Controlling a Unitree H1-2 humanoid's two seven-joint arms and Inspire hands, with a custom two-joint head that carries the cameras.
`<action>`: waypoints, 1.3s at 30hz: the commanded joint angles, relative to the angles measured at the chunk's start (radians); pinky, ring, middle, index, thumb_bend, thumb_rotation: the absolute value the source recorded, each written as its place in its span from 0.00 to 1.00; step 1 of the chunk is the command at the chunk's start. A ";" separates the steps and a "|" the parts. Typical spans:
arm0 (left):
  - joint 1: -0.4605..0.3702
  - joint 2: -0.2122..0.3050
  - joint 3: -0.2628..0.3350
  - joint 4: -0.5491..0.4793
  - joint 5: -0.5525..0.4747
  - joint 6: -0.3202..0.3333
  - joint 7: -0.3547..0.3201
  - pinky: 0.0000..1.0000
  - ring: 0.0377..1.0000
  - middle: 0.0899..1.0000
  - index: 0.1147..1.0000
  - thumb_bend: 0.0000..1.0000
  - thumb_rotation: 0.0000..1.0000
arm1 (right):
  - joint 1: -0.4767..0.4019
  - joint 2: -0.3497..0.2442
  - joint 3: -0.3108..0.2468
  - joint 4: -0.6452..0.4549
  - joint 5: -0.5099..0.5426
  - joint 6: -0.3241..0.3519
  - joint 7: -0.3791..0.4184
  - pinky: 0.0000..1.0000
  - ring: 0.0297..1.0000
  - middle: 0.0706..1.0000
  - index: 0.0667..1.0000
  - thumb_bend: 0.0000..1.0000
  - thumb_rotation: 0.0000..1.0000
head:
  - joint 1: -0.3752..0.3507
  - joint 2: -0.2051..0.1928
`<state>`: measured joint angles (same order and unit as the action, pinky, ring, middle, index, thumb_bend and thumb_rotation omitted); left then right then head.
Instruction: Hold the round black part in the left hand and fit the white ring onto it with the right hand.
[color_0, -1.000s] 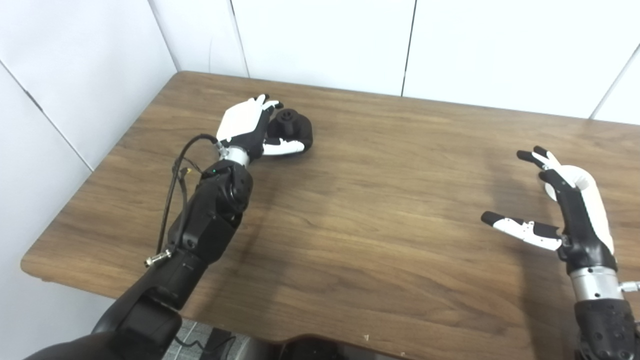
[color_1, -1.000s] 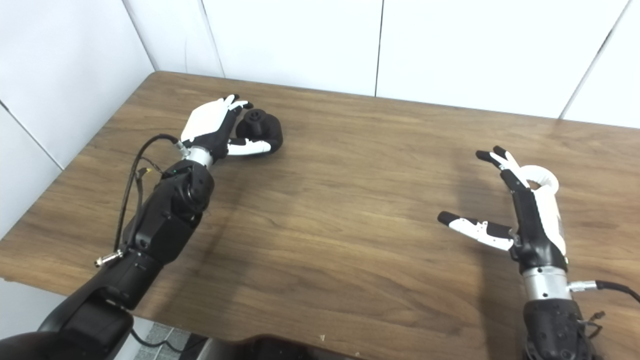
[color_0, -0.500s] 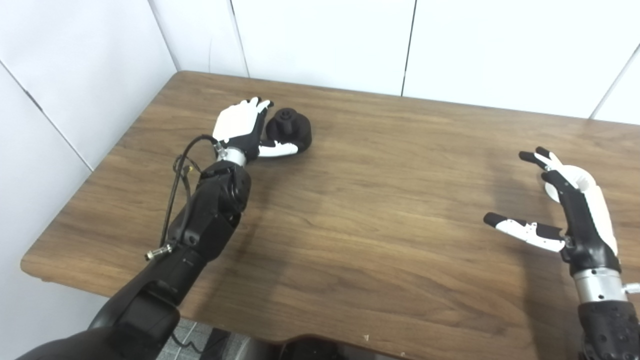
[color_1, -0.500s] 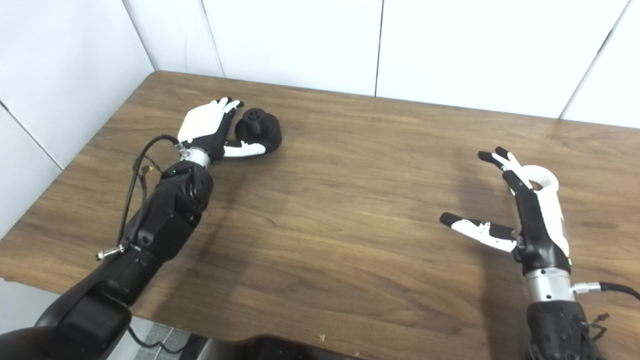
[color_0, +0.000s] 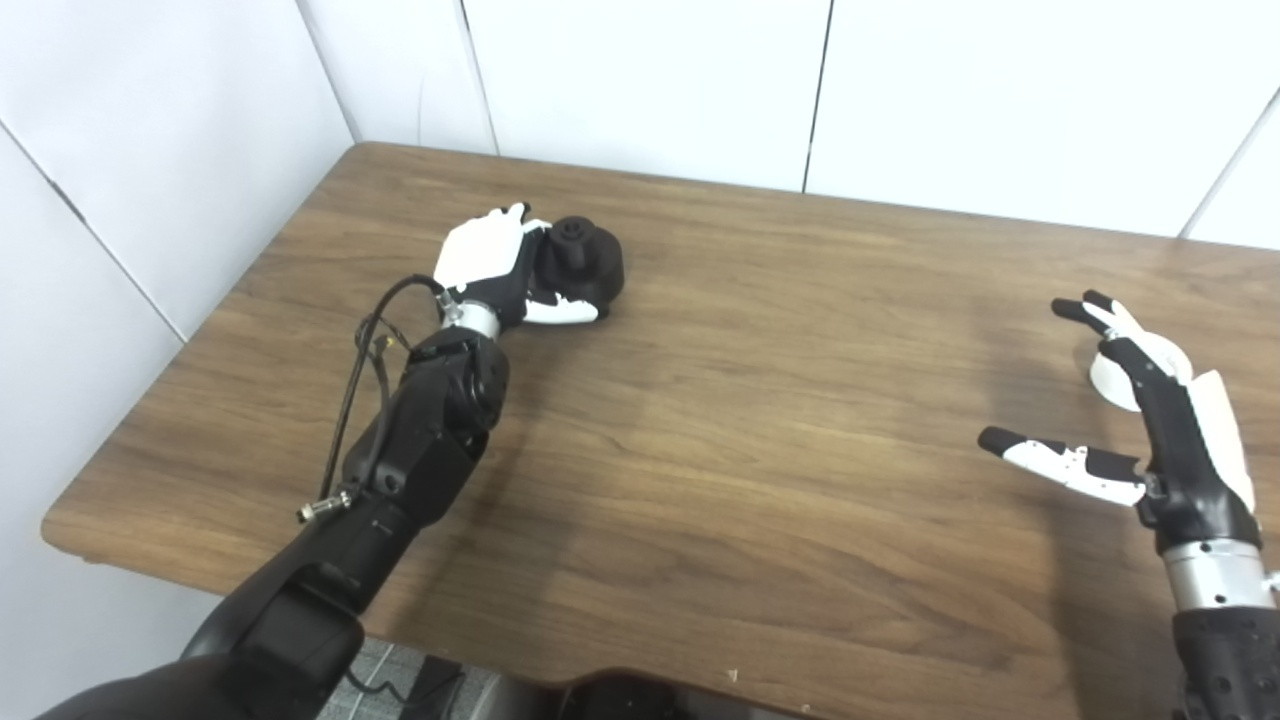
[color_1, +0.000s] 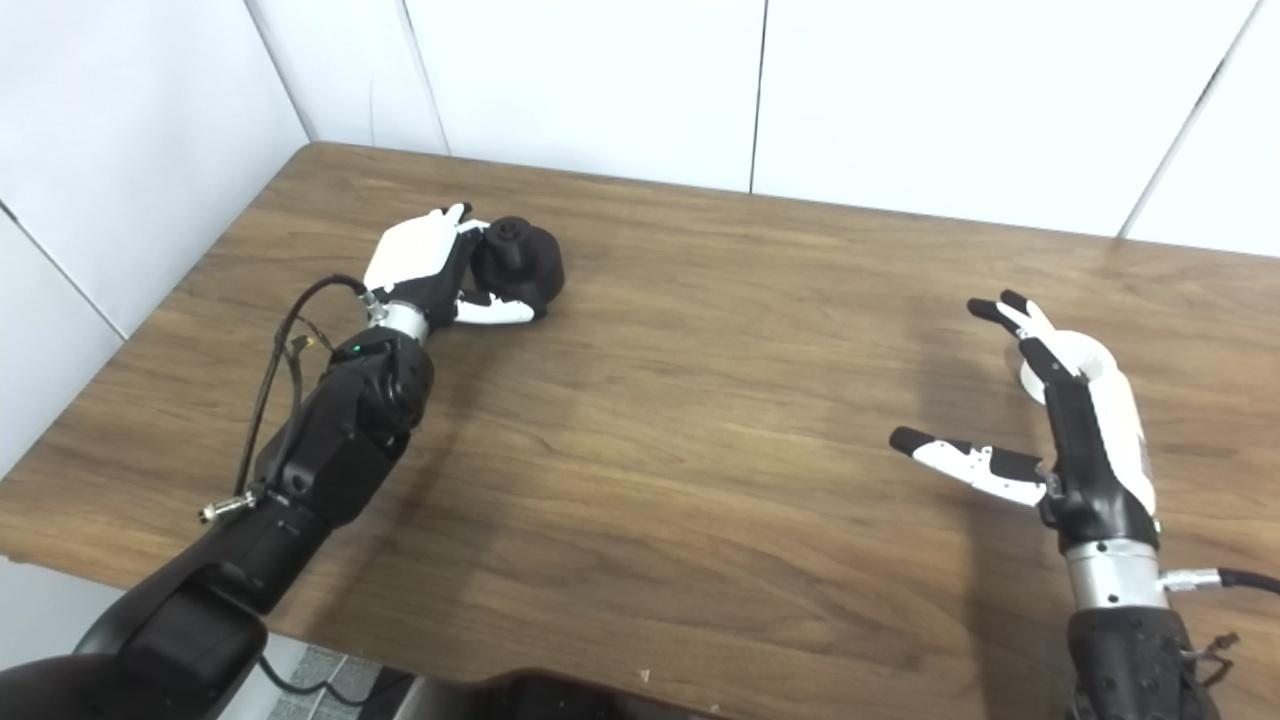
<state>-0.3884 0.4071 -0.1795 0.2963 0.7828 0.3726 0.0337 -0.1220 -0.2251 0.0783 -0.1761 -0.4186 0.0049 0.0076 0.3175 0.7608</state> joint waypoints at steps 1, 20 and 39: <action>-0.033 0.005 0.005 -0.004 -0.007 -0.035 0.042 1.00 1.00 1.00 0.66 1.00 0.44 | -0.021 -0.010 -0.011 -0.047 -0.004 -0.005 -0.001 0.88 0.92 0.93 0.82 0.85 0.34 | -0.001 0.002; -0.002 -0.020 -0.001 -0.007 -0.065 -0.078 0.124 1.00 1.00 1.00 0.56 1.00 0.33 | -0.016 -0.003 -0.030 -0.062 0.013 0.003 0.011 0.88 0.92 0.92 0.81 0.87 0.34 | -0.020 0.019; 0.141 -0.115 -0.102 -0.189 -0.134 -0.171 0.049 1.00 1.00 1.00 0.57 1.00 0.32 | -0.031 -0.002 -0.031 -0.097 0.000 0.056 0.024 0.90 0.94 0.94 0.82 0.88 0.37 | -0.092 0.033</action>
<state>-0.2559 0.2934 -0.2486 0.1362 0.6523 0.2348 0.1338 -0.1154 -0.2246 0.0546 -0.2402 -0.4163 0.0685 0.0388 0.2332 0.7931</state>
